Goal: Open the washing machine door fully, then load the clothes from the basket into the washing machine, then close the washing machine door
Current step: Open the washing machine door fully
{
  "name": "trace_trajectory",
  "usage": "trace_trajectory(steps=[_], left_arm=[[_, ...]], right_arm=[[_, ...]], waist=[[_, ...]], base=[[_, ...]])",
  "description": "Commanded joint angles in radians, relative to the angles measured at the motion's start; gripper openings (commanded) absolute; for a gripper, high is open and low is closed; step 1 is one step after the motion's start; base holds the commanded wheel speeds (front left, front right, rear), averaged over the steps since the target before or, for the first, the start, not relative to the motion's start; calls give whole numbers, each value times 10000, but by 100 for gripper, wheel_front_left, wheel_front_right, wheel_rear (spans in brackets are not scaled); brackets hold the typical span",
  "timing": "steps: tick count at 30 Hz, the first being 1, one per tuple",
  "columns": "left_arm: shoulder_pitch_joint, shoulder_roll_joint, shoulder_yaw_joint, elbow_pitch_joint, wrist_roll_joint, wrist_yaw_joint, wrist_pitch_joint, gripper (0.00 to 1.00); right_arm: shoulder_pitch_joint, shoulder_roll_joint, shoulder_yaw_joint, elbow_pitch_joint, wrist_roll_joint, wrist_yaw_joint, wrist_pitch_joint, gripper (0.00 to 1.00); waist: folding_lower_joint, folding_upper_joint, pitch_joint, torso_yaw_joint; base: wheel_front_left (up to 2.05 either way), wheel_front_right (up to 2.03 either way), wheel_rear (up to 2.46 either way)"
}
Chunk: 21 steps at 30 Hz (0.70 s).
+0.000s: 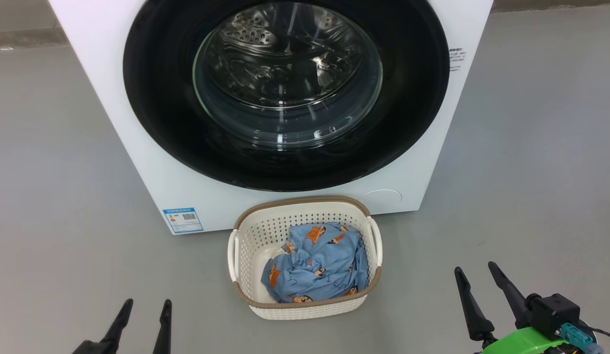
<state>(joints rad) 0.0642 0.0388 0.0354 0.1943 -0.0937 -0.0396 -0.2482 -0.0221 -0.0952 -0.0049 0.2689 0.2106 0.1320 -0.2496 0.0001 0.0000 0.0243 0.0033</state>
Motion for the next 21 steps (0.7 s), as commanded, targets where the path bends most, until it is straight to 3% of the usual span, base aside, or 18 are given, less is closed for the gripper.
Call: trace_trajectory(steps=[1,21], left_arm=[[-219,114,314,-295,-95,66,-136,100],[-225,114,334,-458,-261,91,-136,100]], right_arm=[[-283,-69,280,-240,-63,-13,-122,100],[-254,-44,302,-245,-76,-13,-122,100]], waist=[[-1,0,0,-4],[-1,0,29,-31]], base=[[81,81,-163],[107,107,-214]])
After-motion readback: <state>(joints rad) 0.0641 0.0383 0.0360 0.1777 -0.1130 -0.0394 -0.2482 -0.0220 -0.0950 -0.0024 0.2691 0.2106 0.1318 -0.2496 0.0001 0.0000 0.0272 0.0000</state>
